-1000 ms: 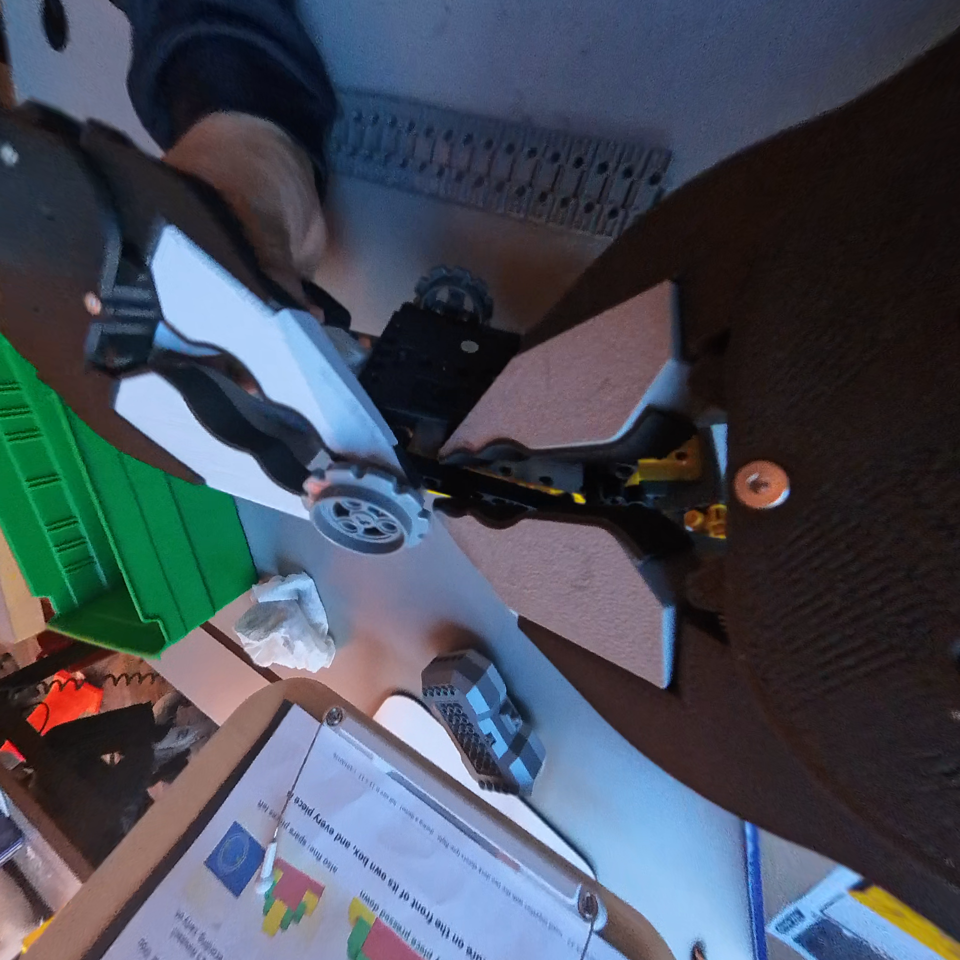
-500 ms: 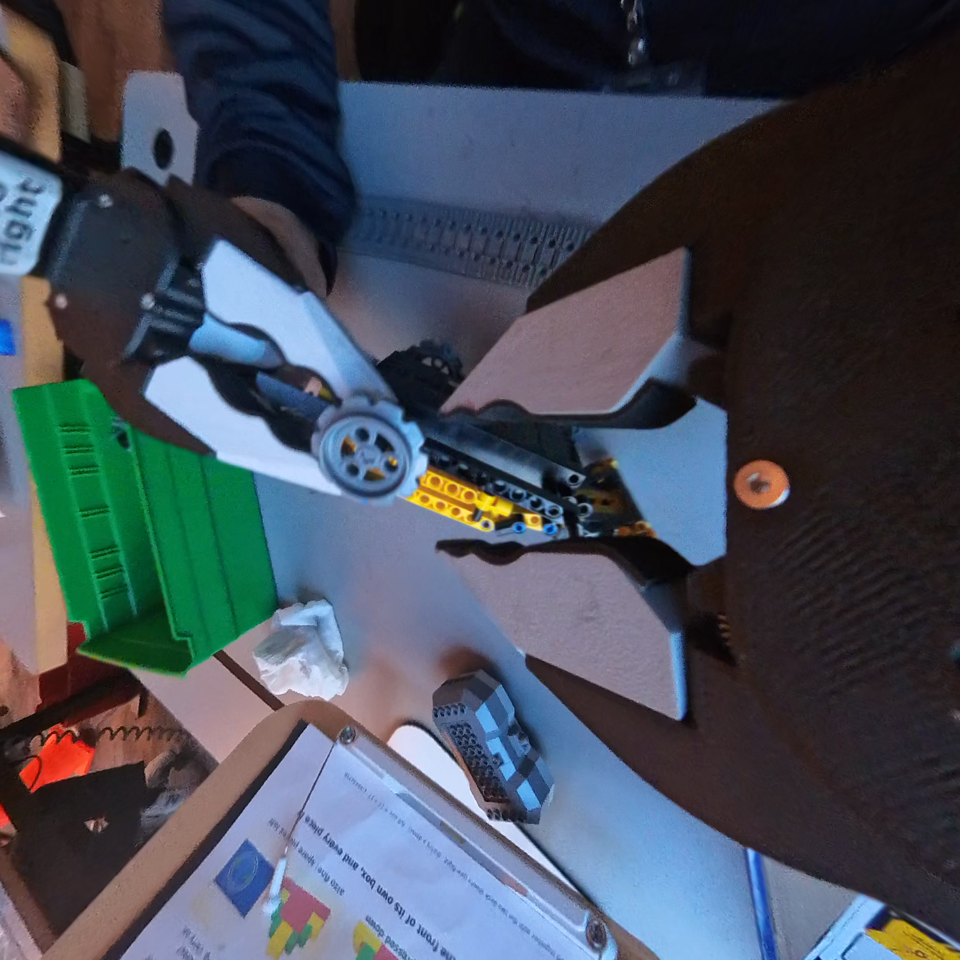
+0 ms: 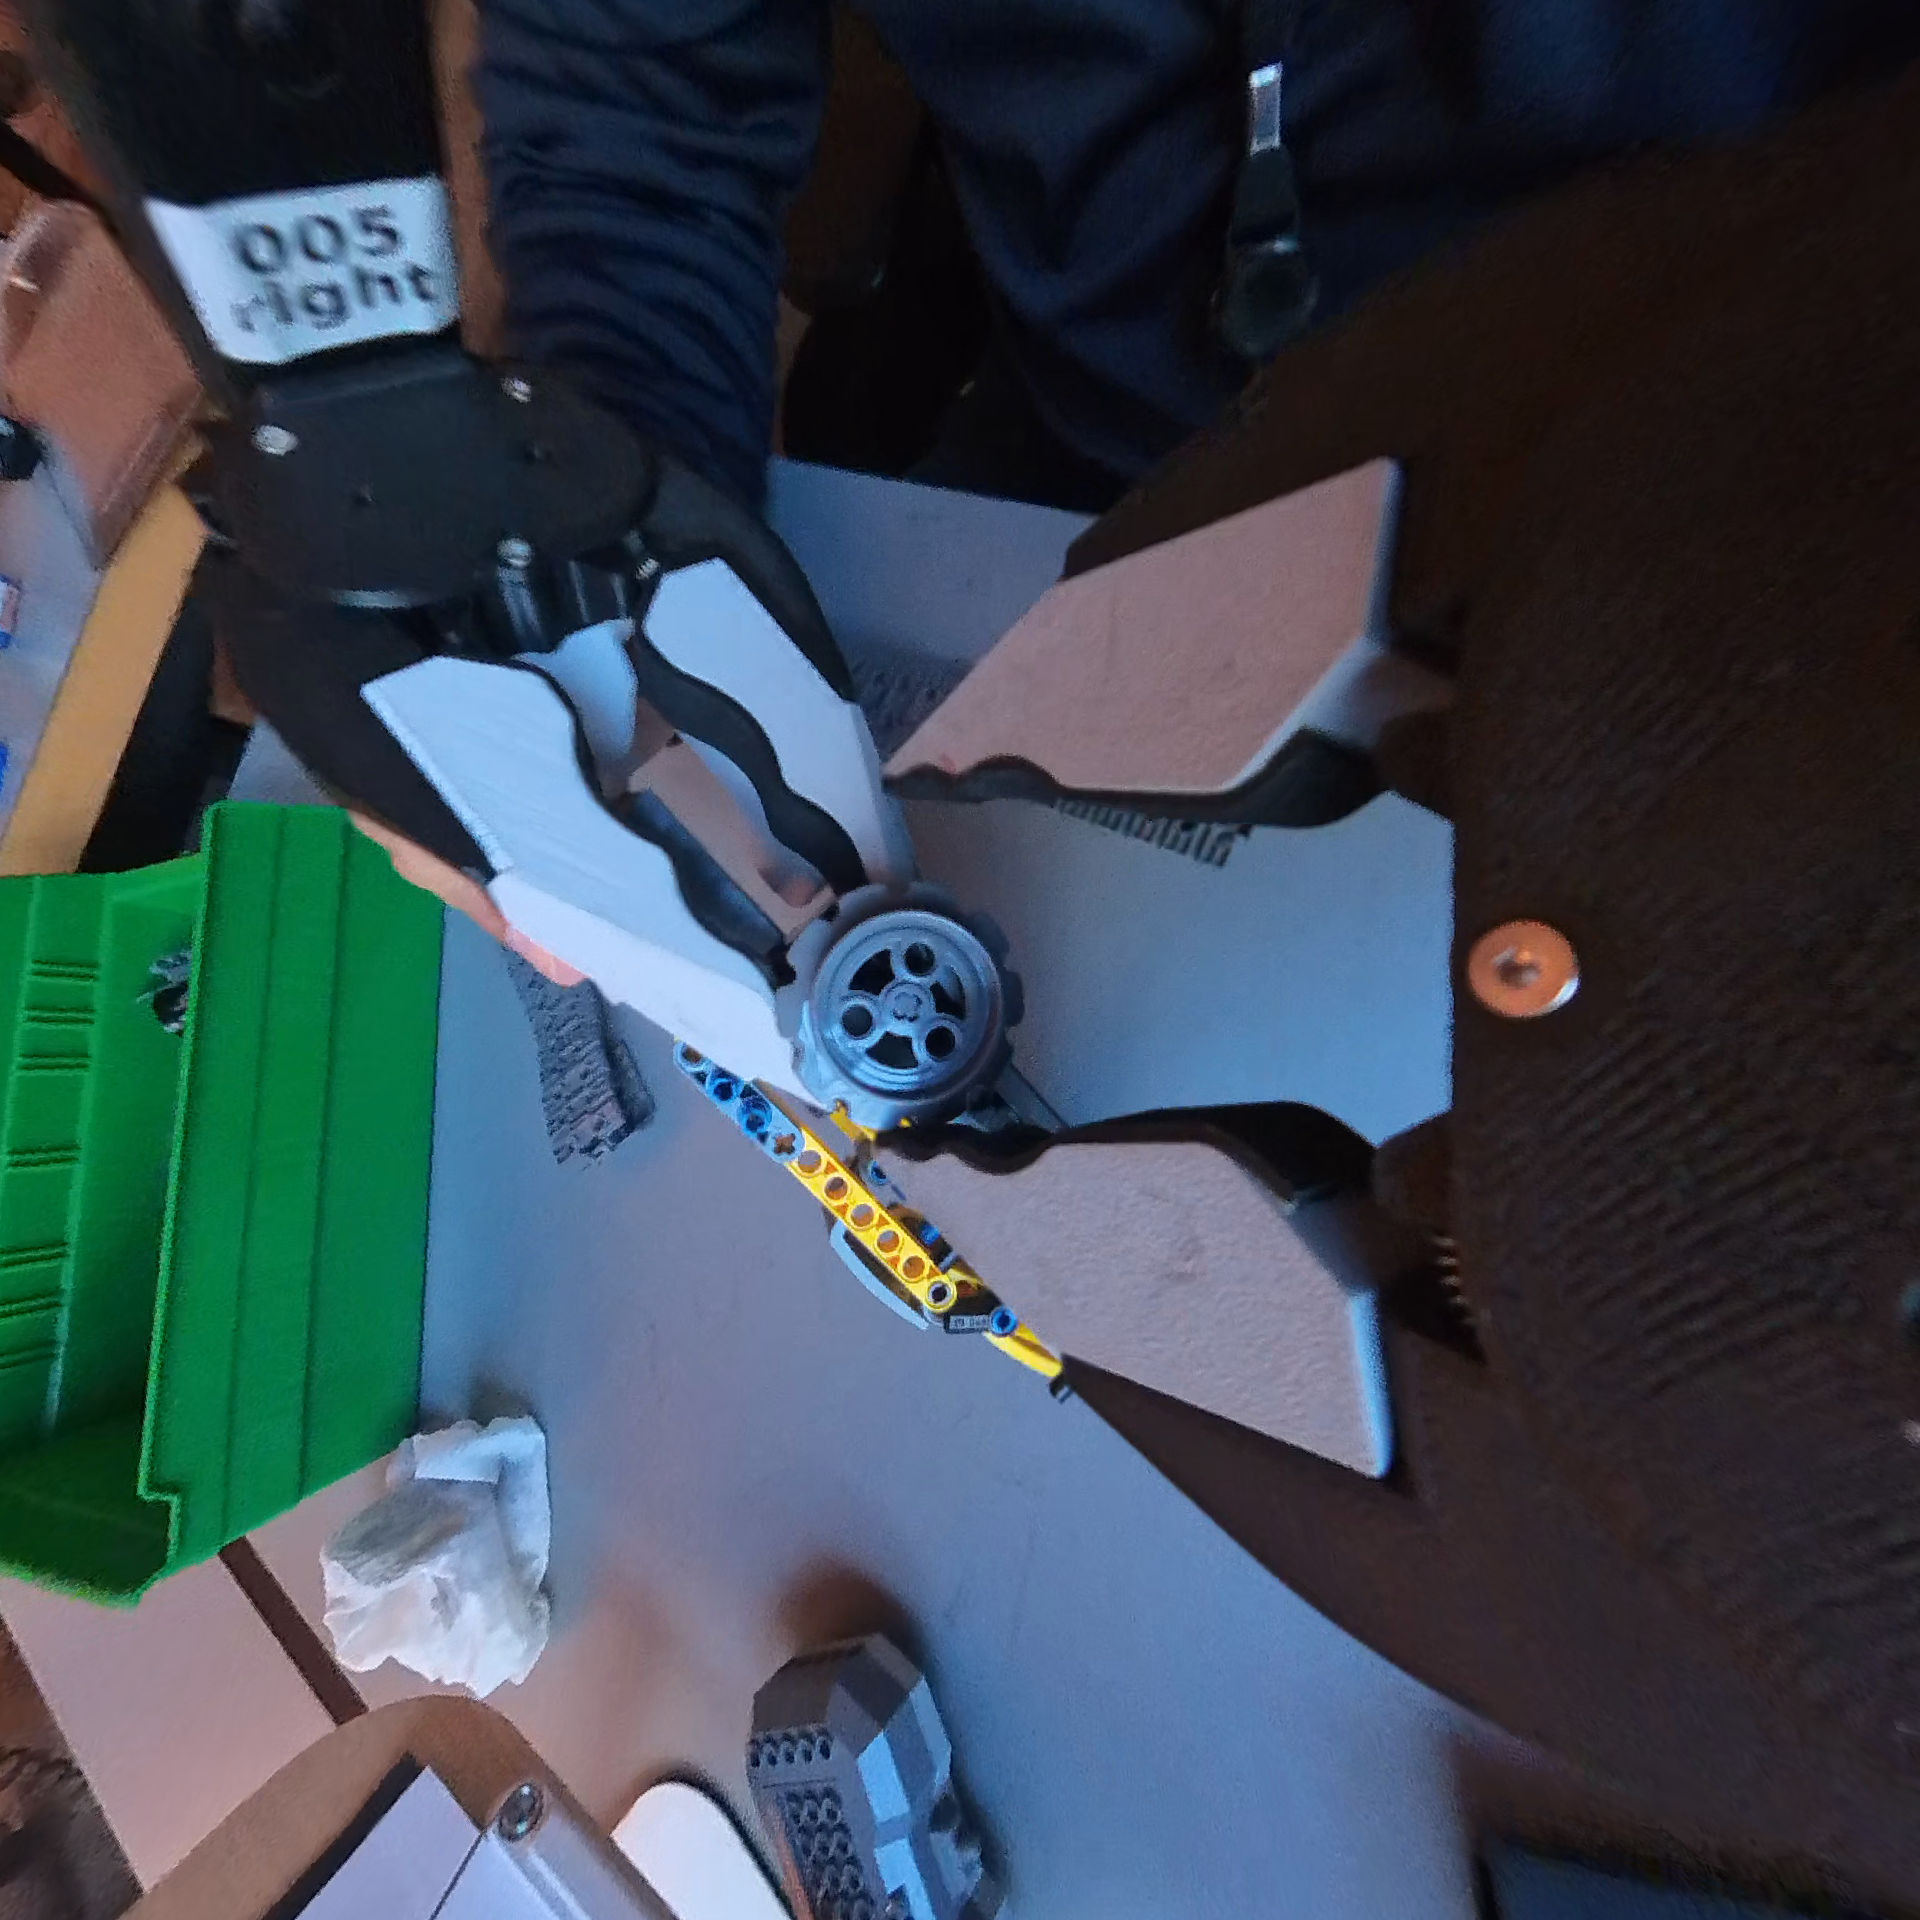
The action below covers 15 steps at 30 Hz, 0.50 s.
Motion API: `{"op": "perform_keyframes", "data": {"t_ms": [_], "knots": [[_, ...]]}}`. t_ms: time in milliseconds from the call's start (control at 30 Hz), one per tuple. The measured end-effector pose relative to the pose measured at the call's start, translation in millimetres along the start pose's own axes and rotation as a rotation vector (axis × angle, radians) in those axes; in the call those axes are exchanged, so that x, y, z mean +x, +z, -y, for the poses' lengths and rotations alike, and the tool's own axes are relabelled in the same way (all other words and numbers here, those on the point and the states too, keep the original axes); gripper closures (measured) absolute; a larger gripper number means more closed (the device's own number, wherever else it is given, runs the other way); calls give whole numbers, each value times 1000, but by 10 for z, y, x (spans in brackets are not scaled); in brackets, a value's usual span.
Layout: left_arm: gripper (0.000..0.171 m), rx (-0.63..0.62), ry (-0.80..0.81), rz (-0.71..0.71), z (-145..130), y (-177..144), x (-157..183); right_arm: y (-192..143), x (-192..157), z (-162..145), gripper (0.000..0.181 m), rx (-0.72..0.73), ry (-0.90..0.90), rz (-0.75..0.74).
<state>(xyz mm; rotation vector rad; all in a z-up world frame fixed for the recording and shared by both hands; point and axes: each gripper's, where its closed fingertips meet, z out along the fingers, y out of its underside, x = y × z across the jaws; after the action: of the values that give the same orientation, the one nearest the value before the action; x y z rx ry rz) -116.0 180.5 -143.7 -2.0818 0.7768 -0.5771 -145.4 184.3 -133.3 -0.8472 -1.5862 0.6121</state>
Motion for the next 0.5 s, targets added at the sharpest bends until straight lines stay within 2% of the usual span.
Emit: {"op": "perform_keyframes", "data": {"t_ms": [33,133,500], "knots": [[111,30,-23,-2,29,-29,6,6,-18,4,163,-3,-14,-1],[130,115,-58,37,75,-122,-48,22,-78,21,163,-13,-64,-9],[127,49,-56,125,-182,-86,-47,130,-284,15,162,-65,-207,-36]]}}
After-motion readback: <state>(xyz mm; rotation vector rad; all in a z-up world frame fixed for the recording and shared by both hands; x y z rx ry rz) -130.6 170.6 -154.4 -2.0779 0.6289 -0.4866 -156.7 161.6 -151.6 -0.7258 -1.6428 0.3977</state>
